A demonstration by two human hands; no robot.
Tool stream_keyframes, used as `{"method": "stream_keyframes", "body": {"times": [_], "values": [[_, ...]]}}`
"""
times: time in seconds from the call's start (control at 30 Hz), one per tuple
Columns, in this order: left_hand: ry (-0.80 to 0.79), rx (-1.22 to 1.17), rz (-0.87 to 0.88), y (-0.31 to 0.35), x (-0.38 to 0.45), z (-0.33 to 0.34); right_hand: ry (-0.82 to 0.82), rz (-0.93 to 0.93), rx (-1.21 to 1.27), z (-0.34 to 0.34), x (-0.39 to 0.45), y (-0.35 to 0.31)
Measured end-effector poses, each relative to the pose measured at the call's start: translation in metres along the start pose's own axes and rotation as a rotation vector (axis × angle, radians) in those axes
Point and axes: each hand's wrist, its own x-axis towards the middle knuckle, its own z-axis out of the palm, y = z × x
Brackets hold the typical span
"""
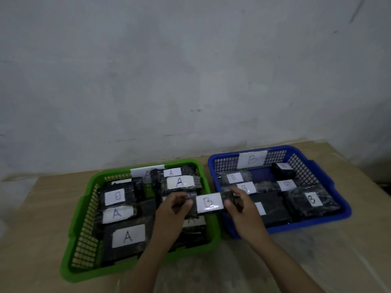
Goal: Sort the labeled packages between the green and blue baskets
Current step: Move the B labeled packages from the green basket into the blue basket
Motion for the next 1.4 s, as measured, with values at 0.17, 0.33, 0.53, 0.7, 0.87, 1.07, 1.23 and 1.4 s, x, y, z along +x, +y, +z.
{"method": "stream_keyframes", "body": {"times": [0.17,0.33,0.53,0.7,0.87,1.07,1.23,1.4], "values": [[-0.013,0.463,0.116,0.007,0.018,0.052,0.204,0.025,0.079,-0.05,0.033,0.014],[-0.03,0.861,0.112,-0.002,0.036,0.1,0.266,0.063,0.059,-0.08,0.076,0.03],[0.089,0.957,0.111,-0.015,0.043,0.127,0.251,0.143,-0.009,-0.079,0.129,0.035],[0.071,1.034,0.095,-0.006,0.04,0.126,0.153,0.158,-0.166,-0.054,0.158,0.043],[0.04,1.05,0.071,0.0,0.04,0.126,0.221,0.053,-0.426,-0.033,0.16,0.059],[0.032,1.072,0.034,0.001,0.041,0.124,0.164,-0.046,-0.747,-0.025,0.151,0.07],[-0.031,1.073,0.016,0.008,0.038,0.122,0.216,-0.063,-0.598,-0.034,0.136,0.055],[-0.012,1.033,0.097,0.018,0.025,0.099,0.2,-0.198,-0.515,-0.024,0.095,0.03]]}}
